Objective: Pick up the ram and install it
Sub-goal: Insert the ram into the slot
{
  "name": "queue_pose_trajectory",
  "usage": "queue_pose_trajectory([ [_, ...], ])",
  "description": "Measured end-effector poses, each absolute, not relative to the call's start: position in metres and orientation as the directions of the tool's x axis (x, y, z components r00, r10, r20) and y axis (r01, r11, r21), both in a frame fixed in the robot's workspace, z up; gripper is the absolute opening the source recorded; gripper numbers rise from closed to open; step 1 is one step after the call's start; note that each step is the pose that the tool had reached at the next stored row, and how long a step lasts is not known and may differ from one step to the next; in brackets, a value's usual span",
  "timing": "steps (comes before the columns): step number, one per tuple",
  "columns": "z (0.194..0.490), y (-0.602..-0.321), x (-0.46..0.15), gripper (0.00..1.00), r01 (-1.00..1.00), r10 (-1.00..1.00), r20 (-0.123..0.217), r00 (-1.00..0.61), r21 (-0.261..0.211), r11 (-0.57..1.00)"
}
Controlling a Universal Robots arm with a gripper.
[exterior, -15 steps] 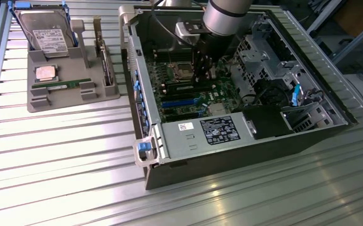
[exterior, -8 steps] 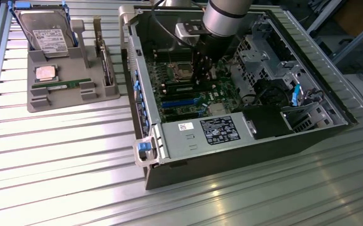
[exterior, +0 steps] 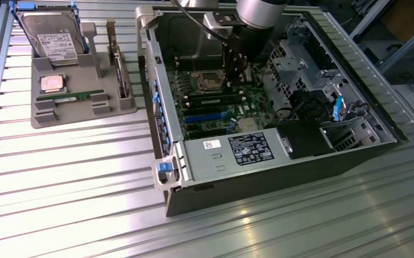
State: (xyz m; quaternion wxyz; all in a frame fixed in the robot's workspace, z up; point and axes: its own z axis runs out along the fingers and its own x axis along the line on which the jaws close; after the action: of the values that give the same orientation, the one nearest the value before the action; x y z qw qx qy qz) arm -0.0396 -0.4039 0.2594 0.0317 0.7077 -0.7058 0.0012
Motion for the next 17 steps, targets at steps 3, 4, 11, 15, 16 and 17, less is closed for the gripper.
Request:
queue_pose_trajectory([
  [3, 0.259, -0.404, -0.023, 0.11, -0.999, -0.999, 0.046, 0.004, 0.048, -0.002],
  [4, 0.259, -0.404, -0.015, 0.11, -0.999, -0.999, 0.046, 0.004, 0.051, -0.002],
  [11, 0.260, -0.404, 0.016, 0.11, -0.998, -0.999, 0.047, 0.005, 0.057, -0.002],
  [15, 0.267, -0.404, 0.020, 0.11, -0.998, -0.999, 0.046, 0.004, 0.057, -0.002],
  [16, 0.268, -0.404, 0.021, 0.11, -0.998, -0.999, 0.046, 0.004, 0.057, -0.002],
  [17, 0.269, -0.404, 0.024, 0.11, -0.998, -0.999, 0.046, 0.004, 0.057, -0.002],
])
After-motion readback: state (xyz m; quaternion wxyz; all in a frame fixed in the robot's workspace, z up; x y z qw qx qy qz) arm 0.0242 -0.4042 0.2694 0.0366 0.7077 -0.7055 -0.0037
